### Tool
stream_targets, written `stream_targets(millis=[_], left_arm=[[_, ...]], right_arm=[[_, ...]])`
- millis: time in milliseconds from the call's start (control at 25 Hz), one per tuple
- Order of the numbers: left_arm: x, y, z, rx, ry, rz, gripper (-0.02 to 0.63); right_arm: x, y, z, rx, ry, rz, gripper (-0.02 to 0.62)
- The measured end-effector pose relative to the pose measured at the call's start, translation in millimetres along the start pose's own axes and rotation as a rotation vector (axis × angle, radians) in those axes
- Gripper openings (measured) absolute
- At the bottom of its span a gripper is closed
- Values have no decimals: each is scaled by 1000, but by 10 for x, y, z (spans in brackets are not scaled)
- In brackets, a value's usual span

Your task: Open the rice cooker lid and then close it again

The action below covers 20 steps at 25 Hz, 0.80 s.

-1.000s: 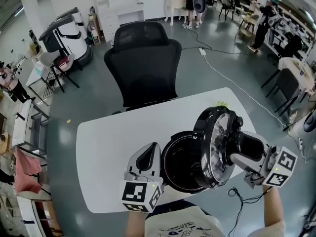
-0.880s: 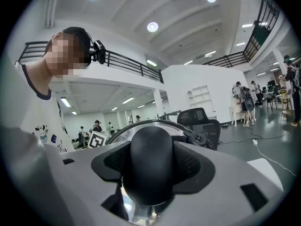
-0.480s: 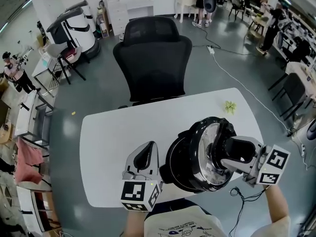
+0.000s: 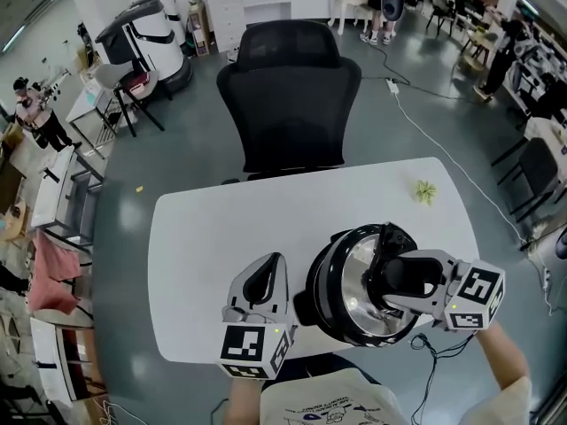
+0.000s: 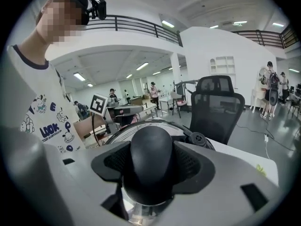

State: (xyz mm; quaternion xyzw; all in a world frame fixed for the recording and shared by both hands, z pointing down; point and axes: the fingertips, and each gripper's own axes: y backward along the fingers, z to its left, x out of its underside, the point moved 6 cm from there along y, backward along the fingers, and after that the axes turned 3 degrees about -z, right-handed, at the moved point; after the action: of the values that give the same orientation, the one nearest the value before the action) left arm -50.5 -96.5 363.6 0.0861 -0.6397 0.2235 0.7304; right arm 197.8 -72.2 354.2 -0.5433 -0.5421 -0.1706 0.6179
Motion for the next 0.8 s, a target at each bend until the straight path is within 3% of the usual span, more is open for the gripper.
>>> stream_targets(millis=[800], left_arm=[[72,31,176,-32,12,20,14]], right_arm=[[111,-460,106,-41,253,266,293]])
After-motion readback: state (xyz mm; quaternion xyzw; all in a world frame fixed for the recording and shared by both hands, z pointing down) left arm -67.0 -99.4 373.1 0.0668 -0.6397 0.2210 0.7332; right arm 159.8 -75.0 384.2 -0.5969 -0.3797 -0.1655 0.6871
